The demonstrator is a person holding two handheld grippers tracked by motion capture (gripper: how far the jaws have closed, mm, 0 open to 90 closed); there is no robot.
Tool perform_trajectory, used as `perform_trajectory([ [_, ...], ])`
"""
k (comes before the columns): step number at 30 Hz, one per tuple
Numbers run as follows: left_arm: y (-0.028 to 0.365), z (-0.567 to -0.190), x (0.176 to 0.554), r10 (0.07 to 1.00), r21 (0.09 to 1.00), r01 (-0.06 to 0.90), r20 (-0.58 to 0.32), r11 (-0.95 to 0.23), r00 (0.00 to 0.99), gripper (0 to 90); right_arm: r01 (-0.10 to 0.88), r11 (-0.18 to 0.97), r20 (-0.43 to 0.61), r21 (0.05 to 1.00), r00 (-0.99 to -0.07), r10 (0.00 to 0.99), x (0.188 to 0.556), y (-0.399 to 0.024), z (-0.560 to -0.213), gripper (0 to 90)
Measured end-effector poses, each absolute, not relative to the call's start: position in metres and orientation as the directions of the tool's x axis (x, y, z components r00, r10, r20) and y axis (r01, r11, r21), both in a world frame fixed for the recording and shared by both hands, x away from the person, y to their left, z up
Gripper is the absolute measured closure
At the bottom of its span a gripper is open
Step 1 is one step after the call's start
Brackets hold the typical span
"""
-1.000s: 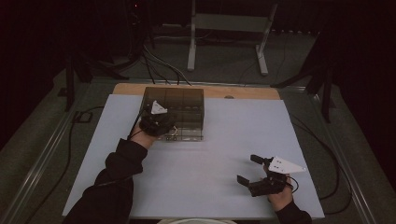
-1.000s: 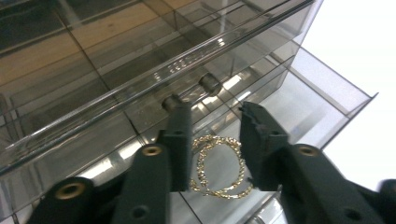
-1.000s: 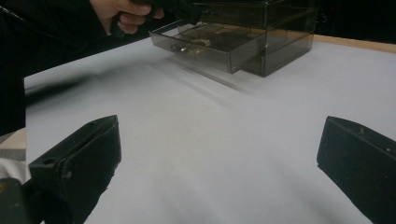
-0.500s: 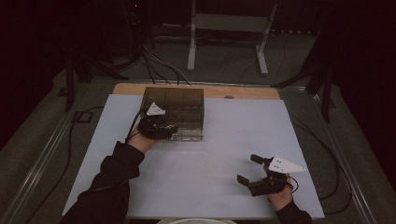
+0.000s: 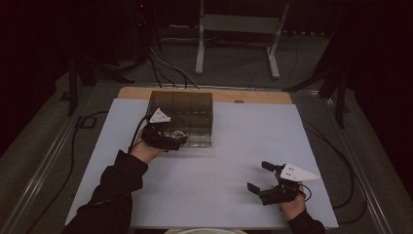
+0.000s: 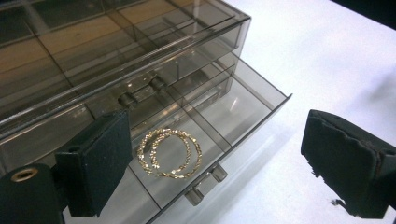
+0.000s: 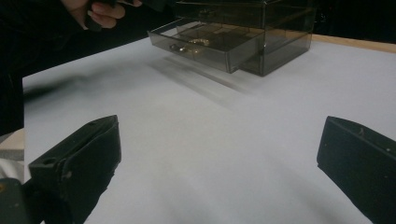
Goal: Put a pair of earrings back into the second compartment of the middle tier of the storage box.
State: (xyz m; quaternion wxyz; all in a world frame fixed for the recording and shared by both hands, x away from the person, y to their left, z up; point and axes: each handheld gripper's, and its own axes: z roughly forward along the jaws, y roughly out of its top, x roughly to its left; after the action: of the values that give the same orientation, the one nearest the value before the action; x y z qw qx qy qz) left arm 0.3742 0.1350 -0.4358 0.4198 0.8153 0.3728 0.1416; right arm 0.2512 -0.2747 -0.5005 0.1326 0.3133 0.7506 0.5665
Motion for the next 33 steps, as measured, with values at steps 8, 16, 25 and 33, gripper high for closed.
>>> perform_trajectory([
  [8,0.142,-0.437,0.369,0.684,0.810,0.469,-0.119,-0.352,0.720,1.9,0.323,0.161,0.159,0.933,-0.769,0.620,0.252,-0.274,-0.501,0.0],
  [16,0.151,-0.435,0.365,0.639,0.837,0.434,-0.137,-0.334,0.757,0.4,0.319,0.165,0.155,0.933,-0.771,0.618,0.252,-0.274,-0.501,0.0],
  [25,0.152,-0.435,0.361,0.589,0.849,0.425,-0.177,-0.314,0.788,0.4,0.322,0.161,0.161,0.933,-0.773,0.614,0.254,-0.273,-0.501,0.0],
  [33,0.156,-0.432,0.351,0.543,0.863,0.405,-0.193,-0.301,0.817,0.4,0.316,0.167,0.155,0.934,-0.780,0.607,0.254,-0.271,-0.500,0.0],
])
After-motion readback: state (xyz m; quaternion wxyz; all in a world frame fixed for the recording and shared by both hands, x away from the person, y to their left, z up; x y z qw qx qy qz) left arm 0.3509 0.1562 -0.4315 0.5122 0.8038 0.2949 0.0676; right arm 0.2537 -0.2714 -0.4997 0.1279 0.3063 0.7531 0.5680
